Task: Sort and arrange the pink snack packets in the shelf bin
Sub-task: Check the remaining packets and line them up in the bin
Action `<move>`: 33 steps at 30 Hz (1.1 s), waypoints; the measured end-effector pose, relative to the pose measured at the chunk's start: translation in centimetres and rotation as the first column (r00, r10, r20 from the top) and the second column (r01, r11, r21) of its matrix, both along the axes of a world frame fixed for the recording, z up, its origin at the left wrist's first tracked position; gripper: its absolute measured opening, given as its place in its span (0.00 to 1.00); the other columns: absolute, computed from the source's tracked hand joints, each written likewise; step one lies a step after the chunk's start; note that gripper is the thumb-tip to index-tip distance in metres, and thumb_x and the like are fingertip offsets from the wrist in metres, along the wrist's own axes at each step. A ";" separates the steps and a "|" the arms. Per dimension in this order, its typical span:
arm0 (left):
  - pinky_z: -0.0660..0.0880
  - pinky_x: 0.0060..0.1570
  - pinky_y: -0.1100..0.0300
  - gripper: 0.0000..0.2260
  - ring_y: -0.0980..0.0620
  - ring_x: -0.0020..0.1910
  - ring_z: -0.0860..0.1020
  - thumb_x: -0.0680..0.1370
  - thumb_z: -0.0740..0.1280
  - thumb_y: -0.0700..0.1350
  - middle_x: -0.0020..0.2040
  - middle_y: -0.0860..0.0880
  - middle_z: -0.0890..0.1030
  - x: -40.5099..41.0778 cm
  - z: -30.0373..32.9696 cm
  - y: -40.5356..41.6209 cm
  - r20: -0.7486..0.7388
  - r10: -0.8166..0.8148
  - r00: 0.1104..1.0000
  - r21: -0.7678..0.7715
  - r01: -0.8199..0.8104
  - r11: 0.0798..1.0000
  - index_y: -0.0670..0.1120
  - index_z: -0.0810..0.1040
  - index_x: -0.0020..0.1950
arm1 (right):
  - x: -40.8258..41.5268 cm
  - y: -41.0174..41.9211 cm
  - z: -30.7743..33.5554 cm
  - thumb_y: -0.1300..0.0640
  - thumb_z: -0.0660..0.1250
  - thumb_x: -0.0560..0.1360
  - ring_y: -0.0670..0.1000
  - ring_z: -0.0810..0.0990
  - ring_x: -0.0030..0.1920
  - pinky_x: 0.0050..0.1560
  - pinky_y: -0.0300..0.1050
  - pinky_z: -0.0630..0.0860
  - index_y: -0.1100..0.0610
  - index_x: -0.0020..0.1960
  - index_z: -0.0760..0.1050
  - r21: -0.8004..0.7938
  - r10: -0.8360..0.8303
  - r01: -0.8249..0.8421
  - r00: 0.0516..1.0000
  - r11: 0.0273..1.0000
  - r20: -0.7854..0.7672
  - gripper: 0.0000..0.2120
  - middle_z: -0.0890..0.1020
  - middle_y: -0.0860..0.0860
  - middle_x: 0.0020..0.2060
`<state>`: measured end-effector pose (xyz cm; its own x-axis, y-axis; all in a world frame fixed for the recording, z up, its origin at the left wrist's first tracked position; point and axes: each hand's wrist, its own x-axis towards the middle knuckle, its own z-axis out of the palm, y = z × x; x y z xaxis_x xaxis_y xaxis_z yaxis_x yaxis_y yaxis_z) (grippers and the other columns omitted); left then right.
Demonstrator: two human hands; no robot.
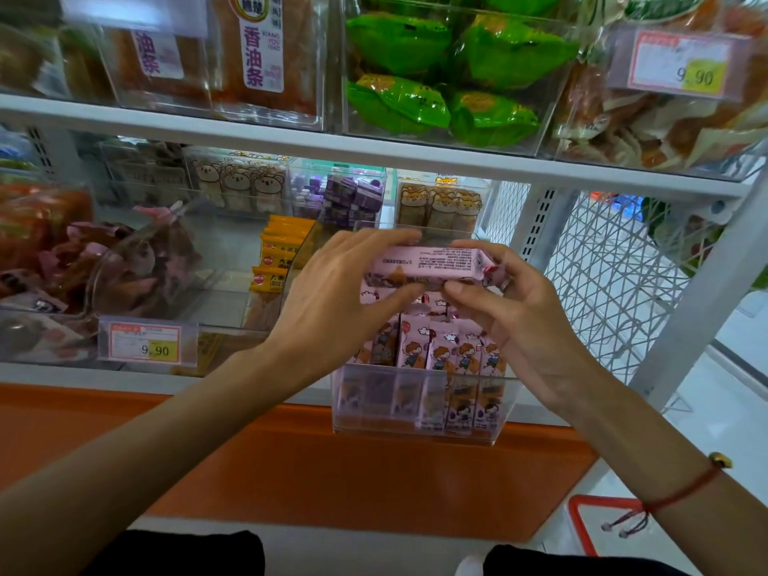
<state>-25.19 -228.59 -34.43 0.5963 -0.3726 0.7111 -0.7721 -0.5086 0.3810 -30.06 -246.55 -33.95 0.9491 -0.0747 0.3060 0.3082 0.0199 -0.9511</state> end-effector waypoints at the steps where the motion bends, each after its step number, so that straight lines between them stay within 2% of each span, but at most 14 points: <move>1: 0.72 0.57 0.57 0.22 0.57 0.57 0.72 0.74 0.70 0.52 0.56 0.60 0.74 0.0 0.0 0.1 0.004 -0.002 1.000 0.006 0.001 1.000 0.51 0.74 0.67 | 0.0 -0.1 0.0 0.59 0.72 0.62 0.52 0.83 0.51 0.48 0.38 0.78 0.51 0.53 0.79 -0.003 0.009 -0.009 1.000 1.000 0.014 0.20 0.83 0.54 0.48; 3: 0.73 0.54 0.56 0.19 0.57 0.55 0.73 0.73 0.71 0.52 0.53 0.61 0.74 0.1 0.1 0.2 -0.007 -0.013 1.000 0.013 0.014 1.000 0.51 0.77 0.63 | -0.1 -0.2 -0.1 0.59 0.72 0.62 0.51 0.83 0.51 0.48 0.37 0.78 0.50 0.53 0.80 -0.008 0.024 -0.024 0.999 1.000 0.030 0.19 0.84 0.52 0.46; 5: 0.74 0.49 0.62 0.18 0.59 0.51 0.74 0.71 0.71 0.55 0.51 0.63 0.75 0.2 0.1 0.4 -0.082 -0.041 0.996 -0.012 0.040 0.999 0.53 0.78 0.60 | -0.2 -0.1 -0.2 0.59 0.72 0.62 0.50 0.83 0.52 0.47 0.38 0.79 0.52 0.57 0.78 -0.003 0.018 -0.018 0.999 1.000 0.029 0.22 0.84 0.51 0.48; 7: 0.77 0.41 0.67 0.18 0.61 0.45 0.78 0.68 0.71 0.60 0.47 0.61 0.81 0.1 0.3 0.3 -0.309 -0.135 0.941 -0.100 0.109 0.989 0.55 0.79 0.54 | -0.2 0.0 -0.1 0.56 0.73 0.62 0.49 0.83 0.49 0.44 0.37 0.79 0.55 0.61 0.75 0.060 -0.004 0.005 1.000 0.998 -0.016 0.27 0.84 0.51 0.48; 9: 0.77 0.35 0.69 0.20 0.59 0.39 0.82 0.62 0.71 0.64 0.41 0.55 0.85 -0.1 0.7 0.0 -0.612 -0.265 0.746 -0.234 0.149 0.961 0.53 0.83 0.46 | -0.1 0.2 0.0 0.52 0.73 0.63 0.47 0.84 0.41 0.38 0.35 0.78 0.56 0.60 0.75 0.063 -0.056 0.062 0.995 0.996 -0.088 0.26 0.85 0.51 0.42; 11: 0.77 0.32 0.68 0.26 0.55 0.37 0.83 0.58 0.72 0.68 0.39 0.52 0.85 -0.3 0.8 -0.3 -0.808 -0.275 0.521 -0.245 0.127 0.961 0.49 0.84 0.43 | -0.1 0.3 0.0 0.50 0.72 0.67 0.46 0.83 0.34 0.34 0.35 0.77 0.57 0.55 0.78 0.030 -0.084 0.091 0.980 0.995 -0.182 0.19 0.84 0.50 0.35; 12: 0.77 0.32 0.68 0.28 0.54 0.37 0.83 0.57 0.71 0.69 0.39 0.51 0.85 -0.2 0.7 -0.4 -0.848 -0.261 0.460 -0.225 0.133 0.965 0.48 0.84 0.44 | 0.0 0.4 -0.1 0.50 0.72 0.69 0.46 0.82 0.32 0.33 0.34 0.77 0.58 0.51 0.79 0.029 -0.076 0.084 0.972 0.996 -0.224 0.15 0.83 0.50 0.33; 14: 0.76 0.30 0.69 0.27 0.57 0.36 0.83 0.59 0.70 0.69 0.39 0.52 0.85 -0.1 0.4 -0.6 -0.870 -0.261 0.419 -0.221 0.141 0.965 0.49 0.83 0.44 | 0.0 0.4 -0.2 0.52 0.71 0.71 0.46 0.81 0.31 0.32 0.35 0.77 0.59 0.47 0.81 0.040 -0.050 0.063 0.960 0.997 -0.276 0.11 0.83 0.50 0.31; 17: 0.77 0.31 0.68 0.25 0.59 0.35 0.83 0.60 0.69 0.69 0.38 0.53 0.85 -0.1 0.3 -0.3 -0.860 -0.250 0.446 -0.215 0.127 0.968 0.49 0.82 0.43 | 0.1 0.3 -0.1 0.51 0.70 0.72 0.45 0.81 0.32 0.32 0.35 0.77 0.59 0.48 0.80 0.032 -0.054 0.065 0.958 0.997 -0.283 0.11 0.83 0.49 0.32; 19: 0.79 0.34 0.67 0.23 0.58 0.37 0.83 0.62 0.70 0.66 0.39 0.51 0.85 0.0 0.2 -0.2 -0.829 -0.277 0.486 -0.241 0.137 0.961 0.49 0.84 0.43 | 0.2 0.4 0.0 0.50 0.69 0.72 0.46 0.82 0.37 0.37 0.36 0.78 0.57 0.54 0.78 0.047 -0.034 0.048 0.964 0.998 -0.263 0.14 0.83 0.49 0.37; 23: 0.77 0.37 0.70 0.14 0.59 0.41 0.84 0.71 0.70 0.55 0.41 0.55 0.85 -0.3 0.1 -0.8 -0.700 -0.456 0.550 -0.503 0.074 0.861 0.47 0.79 0.51 | 0.0 1.1 0.0 0.48 0.65 0.73 0.49 0.82 0.52 0.51 0.44 0.78 0.52 0.64 0.73 0.062 0.100 -0.088 0.966 0.994 -0.238 0.21 0.82 0.52 0.54; 26: 0.76 0.38 0.71 0.14 0.60 0.43 0.83 0.71 0.71 0.53 0.44 0.57 0.85 -0.4 0.3 -1.1 -0.640 -0.466 0.611 -0.566 0.035 0.823 0.49 0.78 0.54 | -0.1 1.8 -0.2 0.56 0.64 0.76 0.51 0.82 0.54 0.57 0.47 0.78 0.51 0.65 0.71 -0.086 0.018 -0.032 0.988 0.996 -0.154 0.17 0.81 0.54 0.56; 30: 0.79 0.41 0.68 0.21 0.64 0.47 0.81 0.67 0.74 0.56 0.51 0.58 0.82 -0.2 0.5 -0.7 -0.556 -0.341 0.758 -0.497 0.025 0.867 0.55 0.75 0.58 | -0.2 1.7 0.1 0.57 0.64 0.77 0.41 0.82 0.48 0.49 0.33 0.78 0.50 0.64 0.70 -0.312 -0.063 0.074 0.997 0.947 0.043 0.16 0.80 0.48 0.53; 33: 0.80 0.44 0.64 0.20 0.60 0.49 0.82 0.71 0.74 0.48 0.53 0.54 0.82 0.0 0.8 -0.3 -0.489 -0.377 0.786 -0.553 0.055 0.831 0.53 0.73 0.60 | 0.0 1.0 0.0 0.58 0.64 0.78 0.45 0.81 0.51 0.52 0.39 0.78 0.47 0.63 0.70 -0.483 -0.037 0.079 0.995 0.872 0.096 0.15 0.79 0.48 0.55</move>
